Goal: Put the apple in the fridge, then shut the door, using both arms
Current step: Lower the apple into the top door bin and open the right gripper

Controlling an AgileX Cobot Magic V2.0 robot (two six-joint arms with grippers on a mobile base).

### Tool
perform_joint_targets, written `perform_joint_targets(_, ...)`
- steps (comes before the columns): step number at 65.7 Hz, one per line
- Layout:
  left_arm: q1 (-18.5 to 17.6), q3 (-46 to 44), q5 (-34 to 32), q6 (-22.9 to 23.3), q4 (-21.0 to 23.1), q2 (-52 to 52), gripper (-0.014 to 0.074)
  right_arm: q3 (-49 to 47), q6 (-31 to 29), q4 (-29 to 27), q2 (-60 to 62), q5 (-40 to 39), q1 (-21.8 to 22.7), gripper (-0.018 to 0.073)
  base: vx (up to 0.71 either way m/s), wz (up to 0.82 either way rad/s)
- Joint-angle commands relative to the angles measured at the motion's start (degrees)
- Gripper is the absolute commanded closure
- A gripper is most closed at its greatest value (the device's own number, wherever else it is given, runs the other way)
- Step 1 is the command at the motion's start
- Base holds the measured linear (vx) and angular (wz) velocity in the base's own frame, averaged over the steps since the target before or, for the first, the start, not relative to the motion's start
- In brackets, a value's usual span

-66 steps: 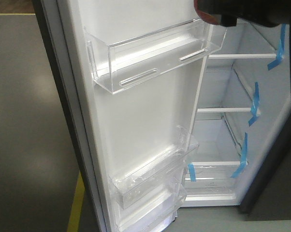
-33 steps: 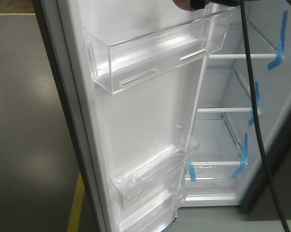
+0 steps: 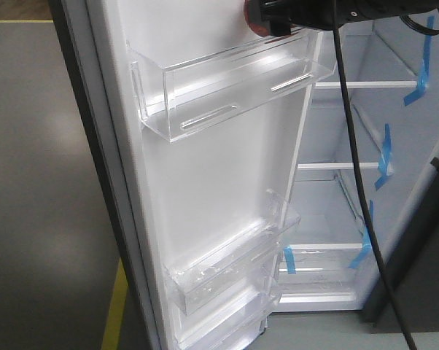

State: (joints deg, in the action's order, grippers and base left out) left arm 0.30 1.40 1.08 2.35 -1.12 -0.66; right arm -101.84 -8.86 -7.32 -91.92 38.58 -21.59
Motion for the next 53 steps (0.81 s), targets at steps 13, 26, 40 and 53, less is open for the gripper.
perform_joint_targets(13,-0.3,1.6,-4.0,0.5,0.0,-0.9,0.0602,-2.1,-0.3,-0.6,2.2,-4.8,0.0,0.0073,0.0,0.0)
perform_joint_targets(26,-0.3,1.6,-4.0,0.5,0.0,-0.9,0.0602,-2.1,-0.1,-0.6,2.6,-4.7,0.0,-0.0035,0.0,0.0)
perform_joint_targets(40,-0.3,1.6,-4.0,0.5,0.0,-0.9,0.0602,-2.1,-0.1,-0.5,3.6,-2.9,0.0,-0.0032,0.0,0.0)
perform_joint_targets(53,-0.3,1.6,-4.0,0.5,0.0,-0.9,0.0602,-2.1,-0.1,-0.7,7.3,3.8,0.0,-0.0032,0.0,0.0)
